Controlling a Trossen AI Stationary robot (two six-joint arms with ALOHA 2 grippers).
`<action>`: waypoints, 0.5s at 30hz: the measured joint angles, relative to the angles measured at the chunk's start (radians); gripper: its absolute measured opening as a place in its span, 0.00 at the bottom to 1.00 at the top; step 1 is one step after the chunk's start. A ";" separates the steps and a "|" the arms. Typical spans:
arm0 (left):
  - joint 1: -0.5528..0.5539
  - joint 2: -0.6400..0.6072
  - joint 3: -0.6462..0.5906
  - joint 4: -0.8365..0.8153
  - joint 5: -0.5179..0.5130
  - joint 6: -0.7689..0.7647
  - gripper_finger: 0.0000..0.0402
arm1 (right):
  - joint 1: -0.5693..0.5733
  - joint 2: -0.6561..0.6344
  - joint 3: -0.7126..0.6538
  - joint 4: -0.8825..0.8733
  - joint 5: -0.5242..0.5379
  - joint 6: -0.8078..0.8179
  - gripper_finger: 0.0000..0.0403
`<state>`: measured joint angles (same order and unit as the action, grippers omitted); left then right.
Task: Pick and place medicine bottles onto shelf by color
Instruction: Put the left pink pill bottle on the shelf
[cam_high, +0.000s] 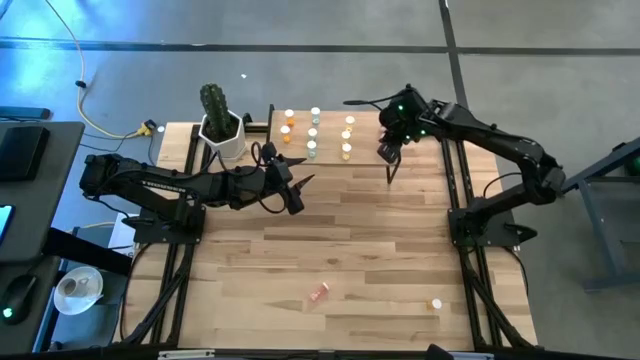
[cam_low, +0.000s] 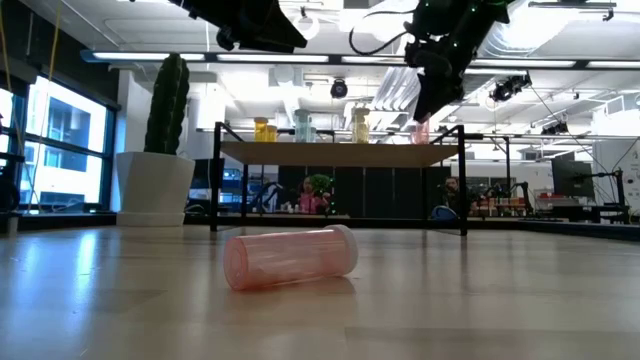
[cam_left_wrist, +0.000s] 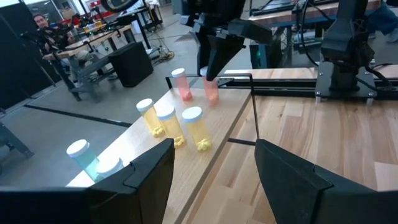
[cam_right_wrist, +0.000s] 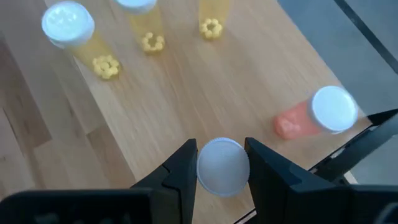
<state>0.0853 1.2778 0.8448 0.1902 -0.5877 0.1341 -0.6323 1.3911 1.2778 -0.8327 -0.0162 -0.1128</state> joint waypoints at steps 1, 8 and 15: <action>0.000 0.000 0.000 0.000 0.000 0.000 0.53 | 0.000 0.005 0.000 -0.001 0.000 0.000 0.26; 0.000 0.000 0.000 -0.012 0.000 0.000 0.53 | 0.000 0.022 0.000 -0.002 0.017 0.001 0.26; 0.000 0.000 0.000 -0.015 0.000 0.000 0.53 | 0.000 0.021 0.000 -0.011 0.025 0.011 0.26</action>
<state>0.0853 1.2781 0.8448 0.1753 -0.5877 0.1337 -0.6323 1.4124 1.2778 -0.8438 0.0086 -0.1020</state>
